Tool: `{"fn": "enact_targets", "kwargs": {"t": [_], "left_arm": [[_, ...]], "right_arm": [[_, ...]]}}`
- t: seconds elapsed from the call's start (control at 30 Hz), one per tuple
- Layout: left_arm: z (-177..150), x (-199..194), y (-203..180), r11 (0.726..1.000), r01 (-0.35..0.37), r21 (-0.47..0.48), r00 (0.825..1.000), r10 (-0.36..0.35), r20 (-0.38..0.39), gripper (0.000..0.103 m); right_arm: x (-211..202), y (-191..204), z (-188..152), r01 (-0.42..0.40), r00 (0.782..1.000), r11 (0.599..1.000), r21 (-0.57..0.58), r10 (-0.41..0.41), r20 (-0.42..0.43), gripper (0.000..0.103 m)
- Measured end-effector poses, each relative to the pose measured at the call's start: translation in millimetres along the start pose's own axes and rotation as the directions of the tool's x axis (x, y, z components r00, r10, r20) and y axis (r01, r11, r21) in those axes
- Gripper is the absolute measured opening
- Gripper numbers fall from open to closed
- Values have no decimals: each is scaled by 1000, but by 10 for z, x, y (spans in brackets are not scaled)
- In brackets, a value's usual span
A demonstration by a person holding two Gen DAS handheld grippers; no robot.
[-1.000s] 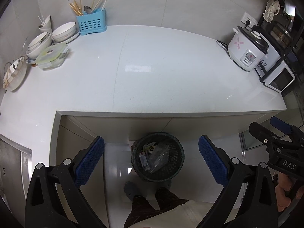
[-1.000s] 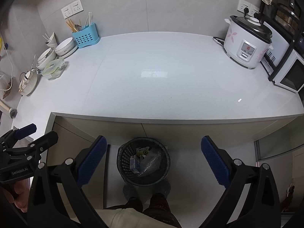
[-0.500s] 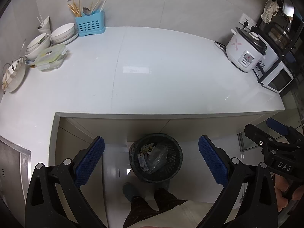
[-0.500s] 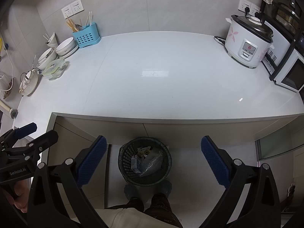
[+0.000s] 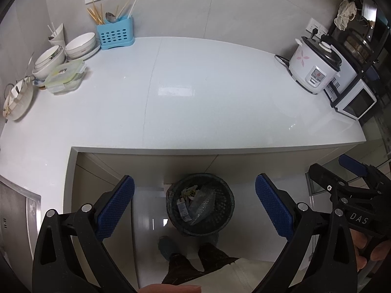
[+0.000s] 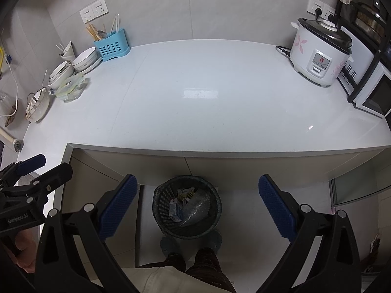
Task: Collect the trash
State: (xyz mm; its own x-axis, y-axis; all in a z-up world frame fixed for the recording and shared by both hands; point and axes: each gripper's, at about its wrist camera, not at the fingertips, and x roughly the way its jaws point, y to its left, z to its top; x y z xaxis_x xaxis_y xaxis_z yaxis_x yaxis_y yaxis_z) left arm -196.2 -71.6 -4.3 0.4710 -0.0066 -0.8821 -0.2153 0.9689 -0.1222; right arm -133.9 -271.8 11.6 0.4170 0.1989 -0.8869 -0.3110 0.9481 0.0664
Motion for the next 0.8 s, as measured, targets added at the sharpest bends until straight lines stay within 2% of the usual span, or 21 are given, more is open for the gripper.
{"fn": "enact_targets", "kwargs": {"t": [0.43, 0.57, 0.8], "left_arm": [[-7, 37, 10, 1000, -17, 11, 1000, 18, -12, 97], [-28, 7, -17, 999, -21, 26, 1000, 21, 9, 97], [-11, 13, 32, 1000, -6, -6, 1000, 6, 3, 97]], "right_arm": [[-5, 7, -3, -2, 1000, 1000, 2, 2, 2, 95], [-5, 13, -4, -3, 1000, 1000, 1, 3, 1, 95], [-5, 6, -2, -3, 1000, 1000, 2, 3, 2, 95]]}}
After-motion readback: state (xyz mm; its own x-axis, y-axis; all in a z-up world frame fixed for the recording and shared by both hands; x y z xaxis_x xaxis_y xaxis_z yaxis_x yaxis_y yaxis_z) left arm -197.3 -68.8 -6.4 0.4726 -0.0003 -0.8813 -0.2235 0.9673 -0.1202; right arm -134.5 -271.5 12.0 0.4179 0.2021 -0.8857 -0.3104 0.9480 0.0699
